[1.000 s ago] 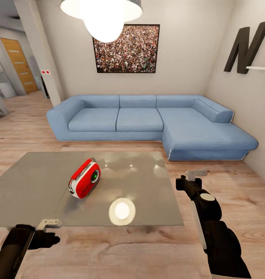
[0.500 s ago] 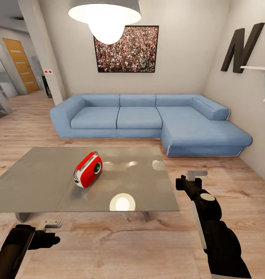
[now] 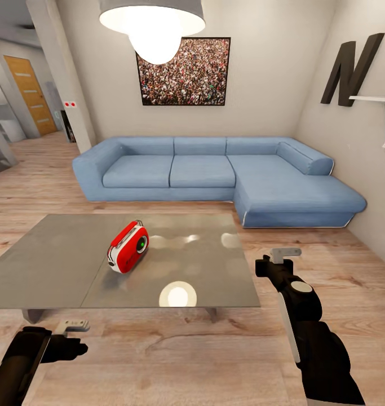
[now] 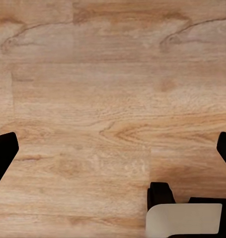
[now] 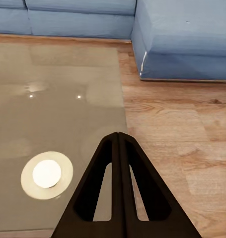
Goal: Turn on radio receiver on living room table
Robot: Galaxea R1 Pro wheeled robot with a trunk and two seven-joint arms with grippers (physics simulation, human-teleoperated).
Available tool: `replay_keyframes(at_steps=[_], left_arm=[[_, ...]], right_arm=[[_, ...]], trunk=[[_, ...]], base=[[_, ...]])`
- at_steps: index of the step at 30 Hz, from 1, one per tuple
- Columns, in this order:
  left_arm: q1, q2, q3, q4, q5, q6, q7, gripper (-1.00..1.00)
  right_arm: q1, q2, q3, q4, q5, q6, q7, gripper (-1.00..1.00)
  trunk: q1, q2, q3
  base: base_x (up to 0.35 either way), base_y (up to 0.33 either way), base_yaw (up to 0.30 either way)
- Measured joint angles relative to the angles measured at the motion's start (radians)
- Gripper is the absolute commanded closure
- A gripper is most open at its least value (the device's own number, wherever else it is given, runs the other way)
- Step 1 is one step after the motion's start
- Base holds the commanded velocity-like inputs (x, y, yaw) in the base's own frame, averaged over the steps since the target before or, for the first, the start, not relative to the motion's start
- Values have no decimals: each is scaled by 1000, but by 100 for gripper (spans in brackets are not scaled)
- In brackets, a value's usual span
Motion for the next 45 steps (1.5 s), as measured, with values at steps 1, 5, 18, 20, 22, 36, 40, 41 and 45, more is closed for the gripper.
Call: replay_keyframes(at_steps=[1, 5, 18, 20, 22, 36, 40, 41, 45], left_arm=[[0, 0, 0, 1, 0, 0, 0, -100], [0, 0, -1, 5, 1, -3, -1, -100], [0, -30, 8, 204, 4, -230, 4, -100], [0, -33, 9, 224, 4, -253, 4, -100], [1, -35, 9, 246, 4, -281, 5, -100], [0, -36, 121, 424, 4, -510, 5, -100], [0, -35, 125, 470, 4, -551, 6, -100], [0, -35, 126, 488, 3, -562, 7, -100], [0, -33, 126, 545, 3, -611, 19, -100]], right_arm=[[0, 0, 0, 0, 0, 0, 0, 100], [0, -2, 0, 22, 0, -2, 2, 100], [1, -54, -6, 450, 18, -232, 2, 100], [1, -61, -6, 505, 18, -255, 2, 100], [1, -66, -7, 567, 18, -292, 3, 100], [1, -112, -8, 1127, 14, -708, 1, 100], [0, -125, -8, 1239, 11, -794, 1, 100], [1, -127, -8, 1275, 10, -820, 1, 100], [1, -136, -8, 1364, 9, -882, 1, 100]], trunk=[[0, 0, 0], [0, 0, 0], [0, 0, 0], [0, 0, 0], [0, 0, 0], [0, 0, 0], [0, 0, 0], [0, 0, 0], [0, 0, 0]], base=[[0, 0, 0], [0, 0, 0], [0, 0, 0], [0, 0, 0], [0, 0, 0], [0, 0, 0], [0, 0, 0], [0, 0, 0], [0, 0, 0]])
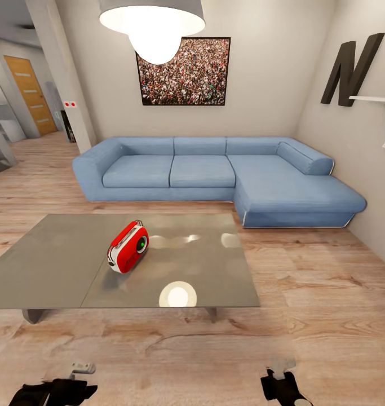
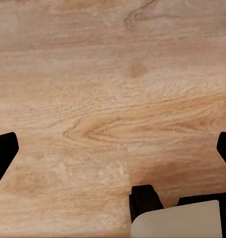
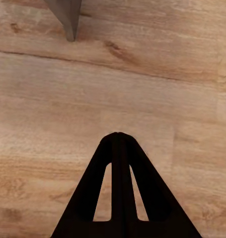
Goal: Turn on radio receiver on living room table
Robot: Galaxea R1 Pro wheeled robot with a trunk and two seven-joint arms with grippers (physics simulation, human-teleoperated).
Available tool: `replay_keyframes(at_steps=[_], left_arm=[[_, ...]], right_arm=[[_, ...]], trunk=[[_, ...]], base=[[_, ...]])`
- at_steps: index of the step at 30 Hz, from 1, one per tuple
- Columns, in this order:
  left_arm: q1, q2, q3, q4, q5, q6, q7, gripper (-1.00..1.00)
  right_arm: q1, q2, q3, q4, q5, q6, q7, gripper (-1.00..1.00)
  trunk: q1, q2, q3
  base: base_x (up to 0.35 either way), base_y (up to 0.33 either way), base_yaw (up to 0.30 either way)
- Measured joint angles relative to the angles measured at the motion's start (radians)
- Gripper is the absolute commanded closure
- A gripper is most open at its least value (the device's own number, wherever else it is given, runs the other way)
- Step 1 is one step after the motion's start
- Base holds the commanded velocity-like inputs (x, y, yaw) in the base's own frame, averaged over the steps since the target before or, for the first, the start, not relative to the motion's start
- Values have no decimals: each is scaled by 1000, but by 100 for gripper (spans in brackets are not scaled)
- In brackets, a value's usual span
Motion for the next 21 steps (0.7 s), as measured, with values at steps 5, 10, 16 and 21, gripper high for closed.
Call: replay_keyframes(at_steps=[5, 10, 16, 21], left_arm=[[0, 1, 0, 114, 1, -136, 107, -100], [0, 8, -1, 201, 1, -203, 152, -100], [0, 30, 11, 330, 2, -254, 182, -100], [0, 39, 46, 394, 1, -262, 195, -100]], right_arm=[[0, -25, 0, 143, -14, -85, 1, 100], [0, -29, 1, 198, -25, -114, 0, 100], [14, -31, 2, 214, -29, -117, -2, 100], [42, -31, 3, 217, -30, -105, -4, 100]], trunk=[[0, 0, 0], [0, 0, 0], [0, 0, 0], [0, 0, 0]], base=[[0, 0, 0], [0, 0, 0], [0, 0, 0], [0, 0, 0]])
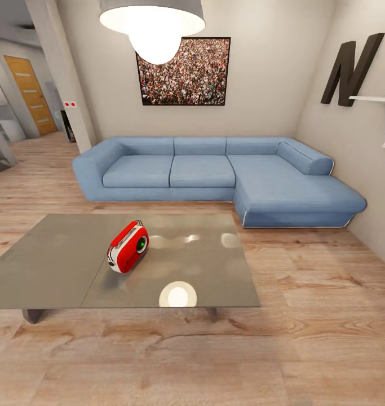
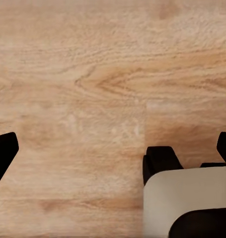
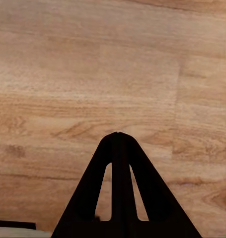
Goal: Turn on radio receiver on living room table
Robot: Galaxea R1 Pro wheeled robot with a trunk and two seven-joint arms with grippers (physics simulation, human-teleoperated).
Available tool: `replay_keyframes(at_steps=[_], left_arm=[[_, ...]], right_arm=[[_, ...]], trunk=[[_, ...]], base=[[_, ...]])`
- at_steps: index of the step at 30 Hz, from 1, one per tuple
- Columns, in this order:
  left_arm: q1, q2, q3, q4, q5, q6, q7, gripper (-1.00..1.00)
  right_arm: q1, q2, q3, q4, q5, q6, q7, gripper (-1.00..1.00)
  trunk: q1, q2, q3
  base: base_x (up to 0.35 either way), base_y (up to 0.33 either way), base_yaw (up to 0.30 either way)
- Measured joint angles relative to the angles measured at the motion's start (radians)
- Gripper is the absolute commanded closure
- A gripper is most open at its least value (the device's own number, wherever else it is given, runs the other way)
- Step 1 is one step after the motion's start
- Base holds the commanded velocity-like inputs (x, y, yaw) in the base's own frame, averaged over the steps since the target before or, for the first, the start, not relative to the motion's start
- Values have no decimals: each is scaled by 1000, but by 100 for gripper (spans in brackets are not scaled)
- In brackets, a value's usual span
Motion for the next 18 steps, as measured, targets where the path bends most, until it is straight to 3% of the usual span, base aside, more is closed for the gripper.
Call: replay_keyframes(at_steps=[10, 18], left_arm=[[4, 13, 10, 143, -2, -1, 27, -100], [4, 13, 8, 255, -6, -2, 137, -100]], right_arm=[[34, 5, 1, -1, 0, 188, 3, 100], [36, 17, 2, -5, 0, 213, 4, 100]], trunk=[[0, 0, 0], [0, 0, 0]], base=[[0, 0, 0], [0, 0, 0]])
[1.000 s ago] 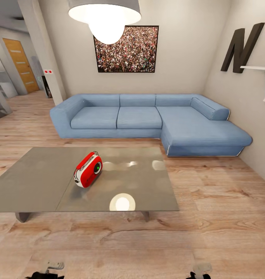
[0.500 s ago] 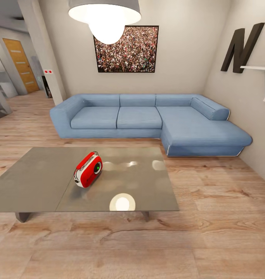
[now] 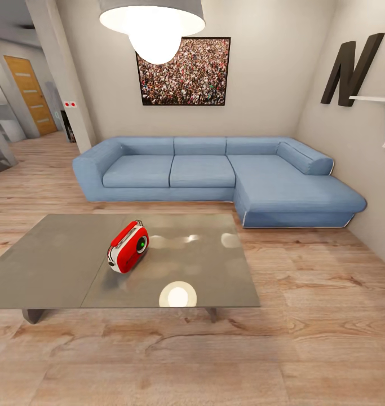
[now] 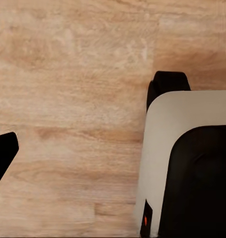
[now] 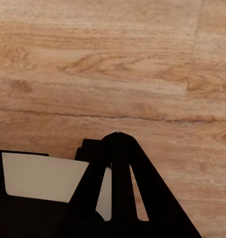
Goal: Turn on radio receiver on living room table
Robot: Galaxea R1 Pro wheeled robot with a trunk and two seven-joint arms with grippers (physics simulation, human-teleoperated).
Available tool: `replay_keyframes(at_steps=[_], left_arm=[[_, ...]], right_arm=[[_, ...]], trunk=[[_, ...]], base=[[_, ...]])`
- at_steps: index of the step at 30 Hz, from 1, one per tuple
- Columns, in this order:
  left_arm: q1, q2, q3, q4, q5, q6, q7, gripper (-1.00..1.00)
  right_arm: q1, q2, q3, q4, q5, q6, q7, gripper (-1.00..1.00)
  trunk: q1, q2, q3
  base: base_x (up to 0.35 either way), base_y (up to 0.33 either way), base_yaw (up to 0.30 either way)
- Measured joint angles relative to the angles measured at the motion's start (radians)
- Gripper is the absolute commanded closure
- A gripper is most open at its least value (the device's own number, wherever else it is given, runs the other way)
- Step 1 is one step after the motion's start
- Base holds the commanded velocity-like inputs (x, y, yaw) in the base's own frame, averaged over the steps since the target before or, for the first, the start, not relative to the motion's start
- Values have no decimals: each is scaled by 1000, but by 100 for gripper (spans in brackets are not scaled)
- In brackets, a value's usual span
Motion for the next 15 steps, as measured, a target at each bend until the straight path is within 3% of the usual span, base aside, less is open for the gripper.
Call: replay_keyframes(at_steps=[4, 15], left_arm=[[0, -2, -1, 47, 0, 0, 19, -100], [3, -56, -2, 96, 3, 2, 26, -100]], right_arm=[[0, 1, 0, 0, 0, 1, 0, 100], [0, 1, 0, 0, 0, 2, 0, 100]], trunk=[[0, 0, 0], [0, 0, 0]], base=[[0, 0, 0], [0, 0, 0]])
